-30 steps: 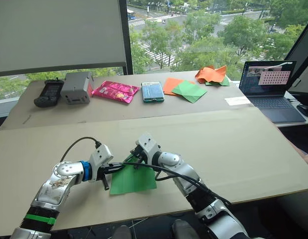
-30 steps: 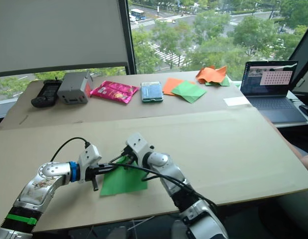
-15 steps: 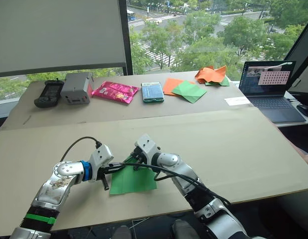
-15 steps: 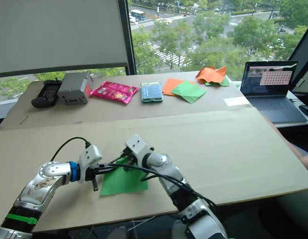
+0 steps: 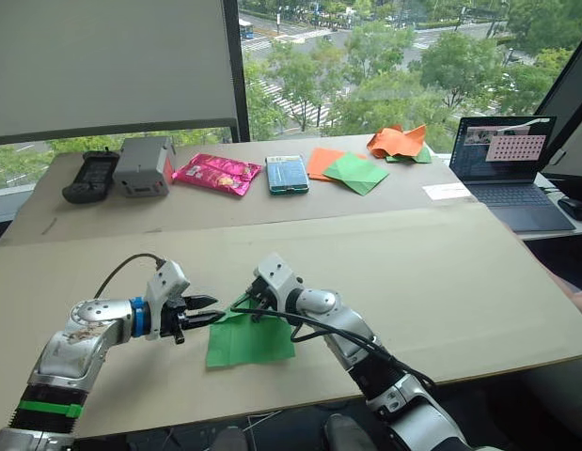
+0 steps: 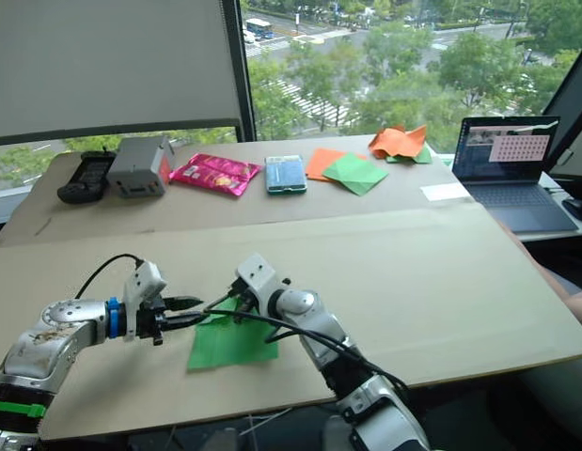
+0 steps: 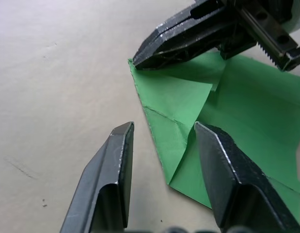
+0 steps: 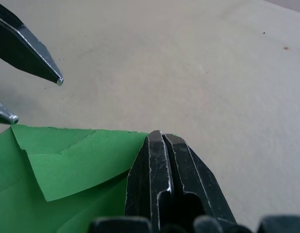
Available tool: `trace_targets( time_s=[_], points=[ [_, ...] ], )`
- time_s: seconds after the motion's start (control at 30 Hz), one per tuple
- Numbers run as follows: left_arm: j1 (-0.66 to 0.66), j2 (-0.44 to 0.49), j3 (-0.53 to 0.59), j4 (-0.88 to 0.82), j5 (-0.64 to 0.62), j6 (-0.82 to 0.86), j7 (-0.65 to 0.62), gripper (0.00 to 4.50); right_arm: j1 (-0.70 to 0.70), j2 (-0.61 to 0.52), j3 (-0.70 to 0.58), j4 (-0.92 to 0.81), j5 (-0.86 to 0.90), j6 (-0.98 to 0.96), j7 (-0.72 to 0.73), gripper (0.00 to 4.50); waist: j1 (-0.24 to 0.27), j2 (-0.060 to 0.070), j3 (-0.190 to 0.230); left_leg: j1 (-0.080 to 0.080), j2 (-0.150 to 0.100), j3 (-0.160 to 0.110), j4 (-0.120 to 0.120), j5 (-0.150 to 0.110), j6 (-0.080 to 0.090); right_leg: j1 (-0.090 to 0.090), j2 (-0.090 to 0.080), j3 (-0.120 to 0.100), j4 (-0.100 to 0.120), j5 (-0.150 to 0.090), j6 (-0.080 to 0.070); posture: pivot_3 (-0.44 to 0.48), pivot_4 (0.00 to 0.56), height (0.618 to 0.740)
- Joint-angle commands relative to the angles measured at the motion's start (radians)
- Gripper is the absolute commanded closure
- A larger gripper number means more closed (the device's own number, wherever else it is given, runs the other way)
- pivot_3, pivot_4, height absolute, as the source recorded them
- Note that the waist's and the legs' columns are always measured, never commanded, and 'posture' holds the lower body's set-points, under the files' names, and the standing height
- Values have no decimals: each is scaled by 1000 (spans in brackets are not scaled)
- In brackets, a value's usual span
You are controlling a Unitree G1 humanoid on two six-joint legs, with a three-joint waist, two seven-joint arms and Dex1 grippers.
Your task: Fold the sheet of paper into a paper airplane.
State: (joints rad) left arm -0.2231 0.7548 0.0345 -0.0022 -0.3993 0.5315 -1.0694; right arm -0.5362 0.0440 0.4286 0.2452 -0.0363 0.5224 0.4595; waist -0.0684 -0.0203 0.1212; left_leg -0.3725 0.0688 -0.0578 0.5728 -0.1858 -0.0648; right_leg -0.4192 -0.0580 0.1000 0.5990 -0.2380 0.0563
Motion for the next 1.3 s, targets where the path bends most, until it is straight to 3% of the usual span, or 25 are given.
trace_targets(
  time_s=[0.03,0.07,0.27,0.53,0.9,1.3],
  points=[
    [-30,-18,-11,25,-6,-7,-8,4151,13,-1,12,15,-17,23,-5,4500,-2,0,0,0,0,0,0,0,0,0,0,0,0,0,0,0,150,725],
    [-39,-27,-20,36,-2,-6,-9,4468,13,-1,12,15,-17,23,-6,4500,-2,0,0,0,0,0,0,1,1,0,0,0,0,0,0,0,150,725],
    [-129,-103,-114,148,99,-73,36,4468,14,0,16,10,-20,26,-11,4500,1,-4,-3,1,0,0,0,3,5,0,1,0,6,0,0,0,150,725],
    [-197,-149,-159,246,164,-146,39,4468,21,0,16,-1,-26,33,-14,4500,0,-5,-4,1,0,0,0,3,6,2,1,0,10,0,0,0,150,725],
    [-145,-128,-224,267,273,-225,25,4468,29,0,19,-18,-33,44,-15,4500,1,-4,-7,3,0,-1,0,3,5,2,1,0,10,0,0,0,150,725],
    [-58,-86,-178,193,235,-179,1,4468,28,-2,17,-18,-32,46,-10,4500,-2,-2,-9,4,0,-1,0,3,5,2,1,0,11,0,-1,0,150,725]
  ],
)
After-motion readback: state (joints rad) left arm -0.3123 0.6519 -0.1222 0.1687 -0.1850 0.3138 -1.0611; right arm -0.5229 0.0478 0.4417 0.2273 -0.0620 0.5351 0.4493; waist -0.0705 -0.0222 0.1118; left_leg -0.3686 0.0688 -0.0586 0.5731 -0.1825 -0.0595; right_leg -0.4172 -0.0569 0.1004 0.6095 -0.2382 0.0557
